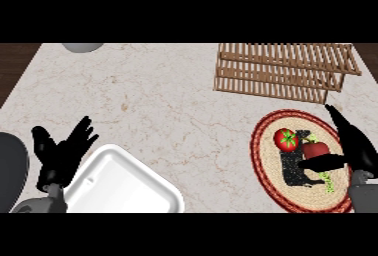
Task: Pick the bell pepper from the placemat and place it in the tiered shelf
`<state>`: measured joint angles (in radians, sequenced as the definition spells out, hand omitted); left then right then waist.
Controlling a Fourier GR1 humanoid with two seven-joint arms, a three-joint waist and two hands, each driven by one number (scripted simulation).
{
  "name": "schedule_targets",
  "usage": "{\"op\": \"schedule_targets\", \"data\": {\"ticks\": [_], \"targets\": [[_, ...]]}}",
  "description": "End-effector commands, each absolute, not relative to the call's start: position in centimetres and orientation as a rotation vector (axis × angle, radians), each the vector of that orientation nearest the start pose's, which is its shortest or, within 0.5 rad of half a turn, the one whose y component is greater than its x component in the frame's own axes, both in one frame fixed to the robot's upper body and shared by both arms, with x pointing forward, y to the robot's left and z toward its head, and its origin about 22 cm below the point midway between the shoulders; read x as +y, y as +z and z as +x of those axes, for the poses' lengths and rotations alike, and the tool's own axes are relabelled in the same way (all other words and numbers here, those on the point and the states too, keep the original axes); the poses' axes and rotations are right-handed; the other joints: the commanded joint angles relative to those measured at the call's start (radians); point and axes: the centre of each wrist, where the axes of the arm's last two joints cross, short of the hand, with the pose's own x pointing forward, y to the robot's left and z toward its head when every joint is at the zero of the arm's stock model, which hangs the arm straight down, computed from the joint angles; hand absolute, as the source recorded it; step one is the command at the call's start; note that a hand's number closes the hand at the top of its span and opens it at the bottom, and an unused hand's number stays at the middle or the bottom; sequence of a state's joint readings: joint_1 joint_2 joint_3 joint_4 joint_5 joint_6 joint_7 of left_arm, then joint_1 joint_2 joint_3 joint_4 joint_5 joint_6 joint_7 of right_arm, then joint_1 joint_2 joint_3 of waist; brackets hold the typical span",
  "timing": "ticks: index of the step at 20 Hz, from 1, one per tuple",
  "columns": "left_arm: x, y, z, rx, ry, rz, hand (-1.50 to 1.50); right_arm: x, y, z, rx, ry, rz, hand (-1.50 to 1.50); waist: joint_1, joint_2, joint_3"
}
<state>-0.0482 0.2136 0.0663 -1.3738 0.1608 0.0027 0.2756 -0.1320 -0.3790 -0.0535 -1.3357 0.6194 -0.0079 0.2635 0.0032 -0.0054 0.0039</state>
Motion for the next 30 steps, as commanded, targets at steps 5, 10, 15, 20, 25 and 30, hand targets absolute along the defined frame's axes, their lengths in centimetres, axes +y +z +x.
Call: {"op": "schedule_targets", "data": {"ticks": [5, 10, 15, 20, 25, 30], "targets": [[28.8, -2.6, 24.5, -1.114, 0.038, 0.077, 0.00, -33.2, 0.1, 27.1, -0.963, 1.015, -0.808, 1.50, 0.014, 0.008, -0.005], [30.8, -2.1, 24.8, -1.119, 0.048, 0.100, 0.00, -32.2, -2.4, 28.3, -1.110, 0.852, -0.713, 1.50, 0.001, 0.006, -0.004], [29.2, -2.2, 24.6, -1.125, 0.045, 0.091, 0.00, -28.1, -0.7, 28.2, -1.202, 0.872, -0.686, 1.50, -0.001, 0.005, -0.004], [29.9, -1.8, 25.4, -1.109, 0.022, 0.088, 0.00, -13.4, 2.8, 30.4, -1.121, 1.017, -0.520, 1.50, 0.018, 0.005, -0.006], [29.6, -2.6, 25.5, -1.103, 0.053, 0.103, 0.00, -8.8, 8.6, 28.6, -1.304, 0.877, -0.531, 1.50, 0.001, 0.001, -0.005], [31.0, -2.6, 24.5, -1.100, 0.062, 0.105, 0.00, -8.8, 15.6, 26.1, -1.501, 0.763, -0.683, 1.50, -0.015, -0.004, -0.005]]}}
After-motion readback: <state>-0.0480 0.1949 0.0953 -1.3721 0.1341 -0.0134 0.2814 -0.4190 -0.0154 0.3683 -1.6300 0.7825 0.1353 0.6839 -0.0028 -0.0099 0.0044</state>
